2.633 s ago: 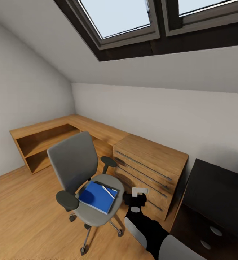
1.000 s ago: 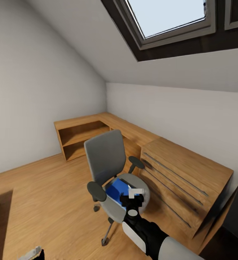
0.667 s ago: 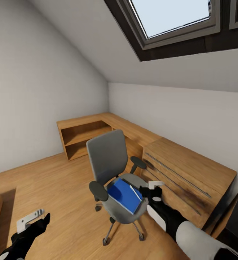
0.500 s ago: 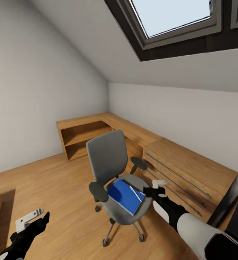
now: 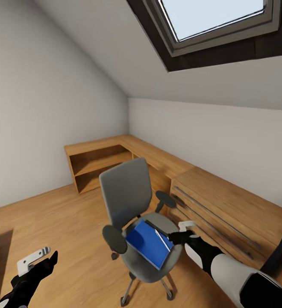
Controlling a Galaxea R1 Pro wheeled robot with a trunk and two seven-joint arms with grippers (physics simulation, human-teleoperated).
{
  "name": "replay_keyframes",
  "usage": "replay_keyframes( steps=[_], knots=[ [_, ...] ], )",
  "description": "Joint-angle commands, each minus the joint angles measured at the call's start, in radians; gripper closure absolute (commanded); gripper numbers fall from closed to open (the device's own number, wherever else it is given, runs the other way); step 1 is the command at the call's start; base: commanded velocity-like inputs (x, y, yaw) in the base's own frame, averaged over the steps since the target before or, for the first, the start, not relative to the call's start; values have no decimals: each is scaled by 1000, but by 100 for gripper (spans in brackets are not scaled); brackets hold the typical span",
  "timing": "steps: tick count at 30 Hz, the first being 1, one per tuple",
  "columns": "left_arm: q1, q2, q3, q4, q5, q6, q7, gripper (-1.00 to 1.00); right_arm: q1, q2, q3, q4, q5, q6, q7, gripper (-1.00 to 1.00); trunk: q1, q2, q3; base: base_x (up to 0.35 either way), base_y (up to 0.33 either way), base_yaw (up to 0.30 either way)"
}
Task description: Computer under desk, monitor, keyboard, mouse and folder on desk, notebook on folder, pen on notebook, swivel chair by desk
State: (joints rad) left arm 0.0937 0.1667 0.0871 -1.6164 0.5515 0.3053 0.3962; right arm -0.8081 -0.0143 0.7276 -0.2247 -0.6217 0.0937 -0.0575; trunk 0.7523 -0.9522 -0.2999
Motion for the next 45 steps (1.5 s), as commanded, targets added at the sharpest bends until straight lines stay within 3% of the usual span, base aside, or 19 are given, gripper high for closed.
replay_keyframes(
  steps=[1, 6, 16, 22, 23, 25, 29, 44, 45],
  knots=[
    [0, 0, 1, -2, 8, 3, 6, -100, -1, -1, 31, -4, -7, 7, 11, -100, 1, -1, -1, 124, 0, 0],
    [0, 1, 2, -2, 9, 4, 6, -100, 0, -1, 91, -6, -8, 9, 41, -100, 1, -1, -1, 83, 0, 0],
    [0, -1, 2, -3, 10, 3, 5, -100, 0, 0, 103, -8, -8, 6, 50, -100, 1, -1, -1, 177, 0, 0],
    [0, 0, 5, -3, 11, 4, 5, -100, -1, 0, 104, -7, -9, 6, 111, -100, 1, -1, -1, 130, 0, 0],
    [0, 0, 11, -3, 11, 4, 5, -100, -1, 0, 104, -7, -9, 6, 132, -100, 1, -1, -1, 17, 0, 0],
    [0, -1, 57, -3, 14, 5, 5, -100, 0, 1, 104, -7, -9, 7, 162, -100, 1, -1, -1, 6, 0, 0],
    [0, -1, 80, -3, 15, 5, 4, -100, -1, 28, 99, -6, -9, 11, 170, -100, 16, -29, -14, 1, 0, 0],
    [0, -1, 82, -3, 15, 5, 6, -100, -1, 37, 98, -8, -9, 11, 166, -100, 73, -134, -61, 0, 0, 0],
    [0, -1, 82, -3, 15, 6, 6, -100, -1, 48, 100, -8, -9, 14, 165, -100, 77, -141, -64, 0, 0, 0]
  ],
)
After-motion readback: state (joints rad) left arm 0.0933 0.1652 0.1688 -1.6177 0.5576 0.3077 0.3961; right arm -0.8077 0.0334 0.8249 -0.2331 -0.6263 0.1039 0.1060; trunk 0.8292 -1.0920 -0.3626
